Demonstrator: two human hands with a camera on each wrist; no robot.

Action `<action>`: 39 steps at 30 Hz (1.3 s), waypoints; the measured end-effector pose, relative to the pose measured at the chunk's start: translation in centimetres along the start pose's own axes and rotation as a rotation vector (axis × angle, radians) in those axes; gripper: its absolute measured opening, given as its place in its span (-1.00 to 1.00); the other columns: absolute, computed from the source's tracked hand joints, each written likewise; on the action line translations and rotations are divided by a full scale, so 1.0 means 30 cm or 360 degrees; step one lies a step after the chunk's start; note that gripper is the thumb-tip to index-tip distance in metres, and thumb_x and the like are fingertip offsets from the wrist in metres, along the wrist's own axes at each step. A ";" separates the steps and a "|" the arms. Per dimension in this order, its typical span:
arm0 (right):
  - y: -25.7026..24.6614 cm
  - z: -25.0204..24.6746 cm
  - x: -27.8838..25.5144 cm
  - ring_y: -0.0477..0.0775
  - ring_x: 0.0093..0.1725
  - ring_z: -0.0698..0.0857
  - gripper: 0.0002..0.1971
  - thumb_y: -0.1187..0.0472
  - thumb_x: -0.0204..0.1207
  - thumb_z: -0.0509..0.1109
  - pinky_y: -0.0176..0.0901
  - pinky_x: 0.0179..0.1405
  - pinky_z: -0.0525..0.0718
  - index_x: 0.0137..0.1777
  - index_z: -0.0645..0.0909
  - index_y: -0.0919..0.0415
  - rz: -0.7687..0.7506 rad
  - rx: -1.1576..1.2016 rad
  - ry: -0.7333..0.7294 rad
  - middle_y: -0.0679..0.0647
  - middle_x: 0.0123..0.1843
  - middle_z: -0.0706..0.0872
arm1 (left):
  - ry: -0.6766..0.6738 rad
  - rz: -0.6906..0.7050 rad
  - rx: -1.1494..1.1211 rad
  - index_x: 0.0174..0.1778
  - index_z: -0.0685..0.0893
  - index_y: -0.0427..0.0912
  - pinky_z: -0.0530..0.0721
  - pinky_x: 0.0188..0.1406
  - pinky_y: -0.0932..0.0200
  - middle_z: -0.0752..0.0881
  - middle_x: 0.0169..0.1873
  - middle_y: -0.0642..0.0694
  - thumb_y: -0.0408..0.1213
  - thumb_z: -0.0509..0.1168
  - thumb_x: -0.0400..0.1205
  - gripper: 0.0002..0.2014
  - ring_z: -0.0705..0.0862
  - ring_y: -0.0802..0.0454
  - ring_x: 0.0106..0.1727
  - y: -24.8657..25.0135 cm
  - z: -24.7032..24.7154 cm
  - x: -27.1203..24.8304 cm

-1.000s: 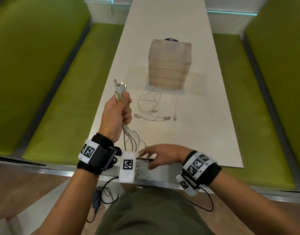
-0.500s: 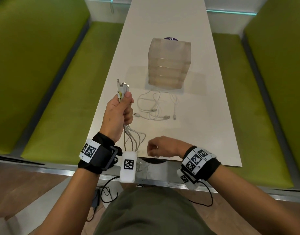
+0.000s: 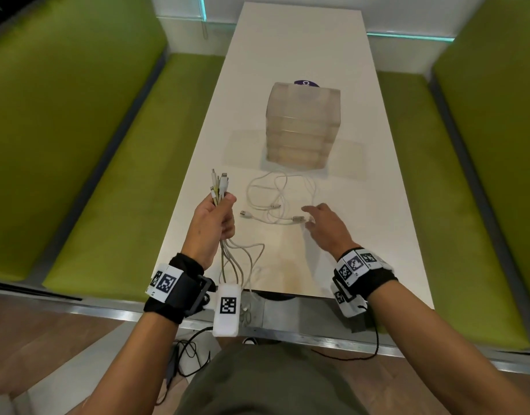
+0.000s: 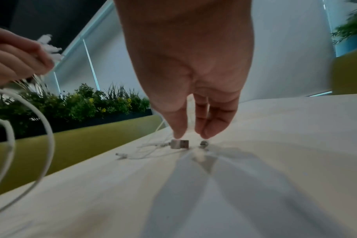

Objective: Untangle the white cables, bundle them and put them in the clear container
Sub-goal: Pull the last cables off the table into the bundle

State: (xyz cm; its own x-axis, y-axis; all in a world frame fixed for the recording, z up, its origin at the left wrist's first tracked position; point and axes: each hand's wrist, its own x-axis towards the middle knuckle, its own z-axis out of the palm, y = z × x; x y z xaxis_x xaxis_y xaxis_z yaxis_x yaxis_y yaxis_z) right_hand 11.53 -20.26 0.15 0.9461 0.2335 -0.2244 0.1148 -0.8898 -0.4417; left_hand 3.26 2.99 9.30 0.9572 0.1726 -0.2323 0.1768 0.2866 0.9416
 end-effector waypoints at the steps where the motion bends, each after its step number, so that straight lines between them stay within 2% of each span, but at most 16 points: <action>1: -0.004 0.004 0.014 0.27 0.22 0.58 -0.62 0.17 0.65 0.24 0.05 0.16 0.57 0.46 0.47 0.12 -0.0016 0.0003 -0.0038 0.22 0.29 0.49 | -0.0008 -0.0012 0.0002 -0.18 0.45 -0.15 0.12 -0.60 0.27 0.24 -0.57 0.09 -0.31 0.15 0.74 -0.84 0.16 0.15 -0.56 -0.003 0.001 0.000; 4: -0.018 0.027 0.045 0.29 0.06 0.63 -0.75 0.10 0.62 0.29 0.01 0.01 0.60 0.20 0.59 0.22 0.0003 -0.0096 -0.0083 0.22 0.17 0.48 | -0.0037 -0.0035 0.0025 -0.17 0.49 -0.16 0.16 -0.53 0.23 0.26 -0.56 0.08 -0.29 0.12 0.75 -0.82 0.19 0.14 -0.53 -0.011 -0.004 -0.004; 7: -0.038 -0.012 0.060 0.21 0.01 0.62 -0.81 0.12 0.61 0.34 -0.07 -0.09 0.51 0.02 0.61 0.26 -0.0022 0.0025 -0.0085 0.19 0.09 0.54 | -0.0052 -0.0007 0.0072 -0.17 0.49 -0.18 0.18 -0.48 0.19 0.27 -0.55 0.08 -0.27 0.10 0.77 -0.80 0.22 0.12 -0.50 -0.015 -0.018 -0.008; 10: -0.078 -0.126 0.061 0.14 -0.16 0.64 -0.87 0.18 0.61 0.35 -0.16 -0.25 0.54 -0.03 0.63 0.25 -0.0135 0.0355 0.0077 0.14 -0.08 0.68 | -0.0039 0.0025 0.0116 -0.18 0.52 -0.19 0.23 -0.47 0.20 0.30 -0.54 0.06 -0.26 0.08 0.77 -0.77 0.26 0.10 -0.47 -0.016 -0.029 -0.008; 12: -0.109 -0.218 0.049 0.04 -0.22 0.63 -0.90 0.21 0.60 0.35 -0.40 -0.31 0.54 -0.01 0.65 0.22 -0.0174 0.0542 0.0243 0.02 -0.19 0.69 | -0.0035 0.0039 0.0137 -0.19 0.53 -0.18 0.29 -0.46 0.23 0.39 -0.52 0.05 -0.25 0.08 0.77 -0.75 0.32 0.10 -0.45 -0.019 -0.028 -0.004; 13: -0.123 -0.262 0.044 -0.02 -0.20 0.62 -0.90 0.22 0.60 0.36 -0.54 -0.29 0.50 0.01 0.67 0.20 -0.0208 0.0586 0.0330 -0.01 -0.18 0.70 | -0.0037 0.0052 0.0149 -0.20 0.54 -0.17 0.33 -0.45 0.26 0.47 -0.49 0.04 -0.24 0.09 0.77 -0.75 0.37 0.11 -0.44 -0.021 -0.025 -0.002; 15: -0.150 -0.338 0.031 -0.09 -0.15 0.61 -0.87 0.28 0.58 0.36 -0.65 -0.21 0.46 0.06 0.70 0.19 -0.0315 0.0593 0.0448 0.04 -0.07 0.71 | -0.0039 0.0114 0.0166 -0.19 0.56 -0.18 0.46 -0.41 0.28 0.64 -0.41 0.01 -0.26 0.08 0.77 -0.75 0.49 0.13 -0.40 -0.023 -0.012 0.003; 19: -0.228 -0.437 -0.031 -0.33 -0.13 0.61 -0.77 0.41 0.58 0.31 -0.56 -0.08 0.50 0.08 0.74 0.19 -0.0615 0.0651 0.0359 0.12 0.01 0.62 | -0.0013 0.0243 0.0084 -0.09 0.60 -0.25 0.70 -0.22 0.23 0.79 -0.18 -0.13 -0.32 0.07 0.77 -0.77 0.74 0.03 -0.22 -0.021 0.023 0.021; 23: -0.330 -0.485 -0.104 -0.06 -0.06 0.64 -0.74 0.43 0.59 0.28 -0.35 -0.03 0.59 0.12 0.74 0.18 -0.0964 0.0515 0.0218 0.11 -0.03 0.61 | -0.0028 0.0294 0.0006 -0.10 0.59 -0.24 0.74 0.05 0.12 0.78 -0.03 -0.25 -0.33 0.07 0.76 -0.78 0.78 -0.11 0.01 -0.013 0.058 0.028; 26: -0.403 -0.498 -0.150 -0.03 -0.09 0.62 -0.72 0.45 0.59 0.26 -0.15 -0.11 0.66 0.17 0.71 0.22 -0.1206 0.0559 0.0349 0.10 -0.06 0.56 | -0.0046 0.0331 -0.0055 -0.11 0.59 -0.25 0.72 0.14 0.08 0.79 -0.01 -0.26 -0.33 0.07 0.76 -0.77 0.77 -0.15 0.07 -0.012 0.065 0.026; 28: -0.434 -0.501 -0.170 -0.01 -0.09 0.61 -0.73 0.46 0.59 0.26 -0.22 -0.13 0.63 0.18 0.69 0.26 -0.1312 0.0566 0.0536 0.14 -0.05 0.56 | -0.0041 0.0361 -0.0086 -0.11 0.59 -0.26 0.71 0.13 0.08 0.79 -0.02 -0.26 -0.34 0.06 0.76 -0.77 0.77 -0.16 0.08 -0.014 0.058 0.023; 31: -0.447 -0.501 -0.177 -0.12 -0.08 0.59 -0.78 0.51 0.57 0.27 -0.43 -0.12 0.54 0.10 0.69 0.35 -0.1369 0.0620 0.0838 0.12 -0.04 0.54 | -0.0005 0.0386 -0.0109 -0.11 0.58 -0.27 0.72 0.11 0.08 0.81 -0.07 -0.20 -0.34 0.06 0.76 -0.77 0.78 -0.15 0.05 -0.012 0.040 0.017; 32: -0.446 -0.502 -0.177 -0.11 -0.08 0.61 -0.80 0.52 0.57 0.27 -0.45 -0.10 0.55 0.06 0.69 0.37 -0.1359 0.0663 0.0905 0.10 -0.04 0.53 | 0.0007 0.0390 -0.0112 -0.11 0.58 -0.27 0.72 0.10 0.08 0.81 -0.08 -0.19 -0.34 0.06 0.76 -0.77 0.78 -0.14 0.04 -0.011 0.034 0.015; 35: -0.437 -0.508 -0.175 0.08 -0.03 0.69 -0.82 0.53 0.56 0.25 -0.20 -0.09 0.71 -0.01 0.68 0.39 -0.1311 0.0741 0.1024 0.07 -0.01 0.51 | 0.0044 0.0401 -0.0121 -0.11 0.58 -0.27 0.72 0.10 0.07 0.80 -0.07 -0.22 -0.33 0.06 0.76 -0.77 0.78 -0.14 0.04 -0.009 0.021 0.011; 37: -0.430 -0.509 -0.174 0.10 0.07 0.72 -0.82 0.55 0.54 0.26 -0.04 -0.09 0.74 -0.04 0.67 0.38 -0.1274 0.0762 0.1067 -0.03 -0.01 0.50 | 0.0053 0.0399 -0.0136 -0.11 0.58 -0.26 0.72 0.09 0.07 0.80 -0.08 -0.22 -0.32 0.06 0.76 -0.77 0.78 -0.14 0.03 -0.010 0.017 0.010; 39: -0.425 -0.508 -0.175 0.11 0.12 0.73 -0.83 0.56 0.52 0.27 0.02 -0.08 0.75 -0.08 0.67 0.37 -0.1242 0.0807 0.1081 -0.15 -0.01 0.47 | 0.0045 0.0400 -0.0155 -0.11 0.58 -0.26 0.72 0.08 0.07 0.81 -0.10 -0.18 -0.32 0.06 0.76 -0.77 0.78 -0.13 0.01 -0.011 0.018 0.010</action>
State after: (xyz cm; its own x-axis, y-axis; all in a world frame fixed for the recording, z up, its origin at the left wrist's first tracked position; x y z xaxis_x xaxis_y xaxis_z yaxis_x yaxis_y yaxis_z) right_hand 9.70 -16.11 20.21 0.6567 0.2549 0.7098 0.7515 -0.3002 -0.5875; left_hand 3.62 2.43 9.05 0.9613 0.2755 -0.0023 -0.0895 0.3203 0.9431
